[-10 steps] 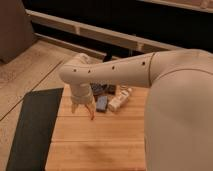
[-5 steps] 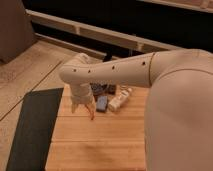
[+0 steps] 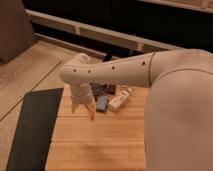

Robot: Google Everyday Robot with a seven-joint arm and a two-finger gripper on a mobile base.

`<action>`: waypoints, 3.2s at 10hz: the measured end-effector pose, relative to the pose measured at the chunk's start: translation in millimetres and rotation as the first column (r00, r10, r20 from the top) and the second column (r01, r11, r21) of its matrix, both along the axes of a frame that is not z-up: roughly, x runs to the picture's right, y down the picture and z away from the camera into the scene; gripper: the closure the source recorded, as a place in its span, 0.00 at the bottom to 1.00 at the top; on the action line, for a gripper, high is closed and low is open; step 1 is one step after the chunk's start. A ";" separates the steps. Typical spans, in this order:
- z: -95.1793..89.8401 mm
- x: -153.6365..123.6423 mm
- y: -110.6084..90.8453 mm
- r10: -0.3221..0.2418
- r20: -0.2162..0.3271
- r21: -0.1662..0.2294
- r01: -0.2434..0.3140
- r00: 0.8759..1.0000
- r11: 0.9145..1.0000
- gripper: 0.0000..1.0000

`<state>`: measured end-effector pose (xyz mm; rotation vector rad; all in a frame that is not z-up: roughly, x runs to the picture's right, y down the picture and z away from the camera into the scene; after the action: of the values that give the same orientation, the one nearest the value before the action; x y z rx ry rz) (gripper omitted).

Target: Pick up the ceramic cup

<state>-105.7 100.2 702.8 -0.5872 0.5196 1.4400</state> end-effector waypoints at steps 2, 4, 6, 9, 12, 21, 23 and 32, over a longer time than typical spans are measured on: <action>16.3 12.2 -35.8 0.011 -0.013 0.063 -0.010 1.000 0.998 0.35; 37.1 33.4 -75.6 0.060 -0.008 0.131 -0.059 0.998 0.990 0.35; 56.1 60.3 -107.7 0.106 0.003 0.186 -0.105 0.994 0.977 0.35; 69.1 79.7 -128.9 0.122 0.033 0.224 -0.126 0.992 0.966 0.35; 68.1 75.0 -127.4 0.119 0.039 0.220 -0.125 0.992 0.967 0.35; 161.3 143.6 -168.2 0.159 -0.153 0.252 -0.117 0.975 0.961 0.35; 177.4 162.1 -192.6 0.170 -0.162 0.286 -0.119 0.972 0.951 0.35; 248.9 209.8 -195.4 0.278 -0.111 0.219 -0.249 0.954 0.943 0.35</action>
<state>104.0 -95.2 951.8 -0.4037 0.4072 1.7760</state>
